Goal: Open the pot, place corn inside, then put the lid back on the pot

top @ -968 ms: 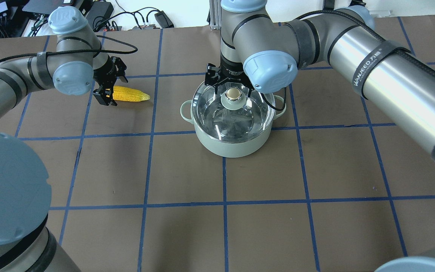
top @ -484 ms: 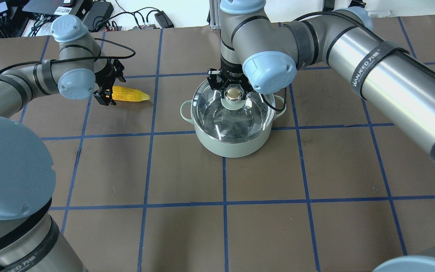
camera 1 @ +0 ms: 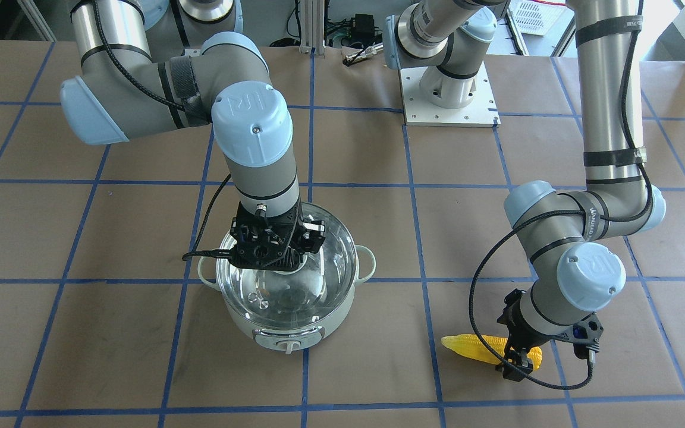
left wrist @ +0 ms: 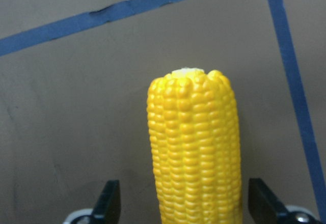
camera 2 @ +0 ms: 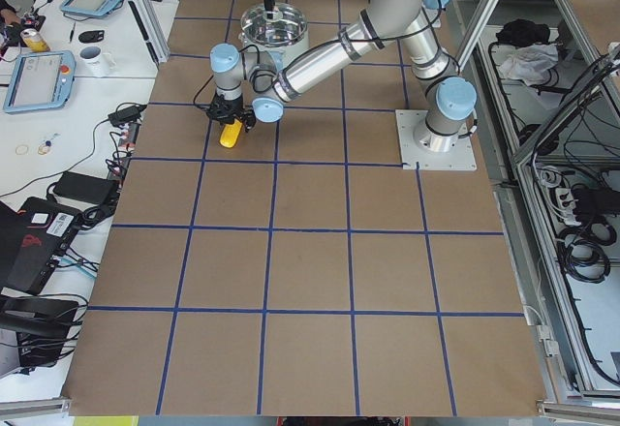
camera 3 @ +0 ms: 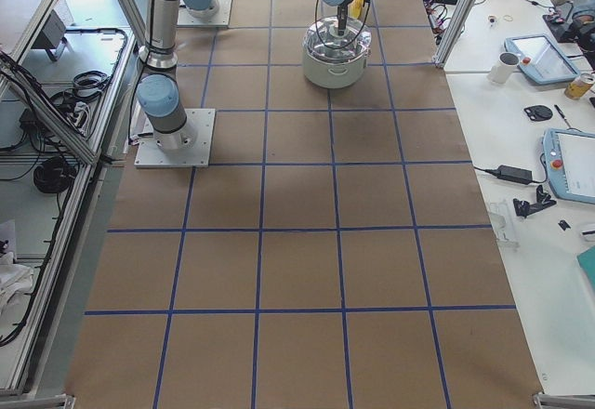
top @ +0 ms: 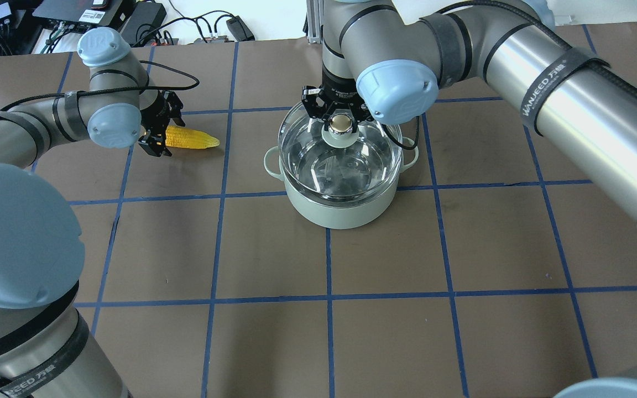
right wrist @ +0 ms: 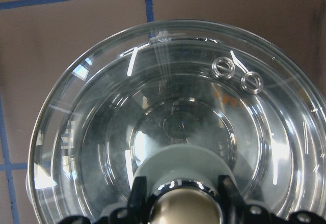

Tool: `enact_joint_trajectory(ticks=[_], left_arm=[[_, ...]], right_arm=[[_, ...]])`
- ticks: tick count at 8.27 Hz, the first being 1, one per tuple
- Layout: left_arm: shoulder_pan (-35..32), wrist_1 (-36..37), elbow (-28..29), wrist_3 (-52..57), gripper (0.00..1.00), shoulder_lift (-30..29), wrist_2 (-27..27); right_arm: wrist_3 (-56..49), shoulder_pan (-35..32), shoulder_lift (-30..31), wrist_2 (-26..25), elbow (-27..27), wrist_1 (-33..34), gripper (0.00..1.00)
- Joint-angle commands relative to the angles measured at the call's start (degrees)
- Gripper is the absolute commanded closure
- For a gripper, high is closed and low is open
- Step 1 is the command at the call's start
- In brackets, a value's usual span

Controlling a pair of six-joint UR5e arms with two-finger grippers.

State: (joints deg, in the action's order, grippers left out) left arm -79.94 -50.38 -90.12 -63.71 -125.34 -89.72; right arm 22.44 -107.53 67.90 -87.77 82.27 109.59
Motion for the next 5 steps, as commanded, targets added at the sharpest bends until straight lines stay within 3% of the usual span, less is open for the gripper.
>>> enact_joint_trajectory(ticks=[1,2,5], left_arm=[[0.3,0.2,0.1,0.3,0.95,-0.5,0.5],[0.3,0.2,0.2,0.3,1.00,-0.3,0.7],[0.2,-0.2,0.0,-5.3,1.00,5.7,0.0]], right_arm=[[-4.2,1.9,2.9,-0.6,-1.9,-4.1,0.73],[-8.4,5.0,4.6,-1.2,-1.7,-7.2,0.75],[-25.7,16.3,9.3,-1.2,-0.5,-14.5,0.80]])
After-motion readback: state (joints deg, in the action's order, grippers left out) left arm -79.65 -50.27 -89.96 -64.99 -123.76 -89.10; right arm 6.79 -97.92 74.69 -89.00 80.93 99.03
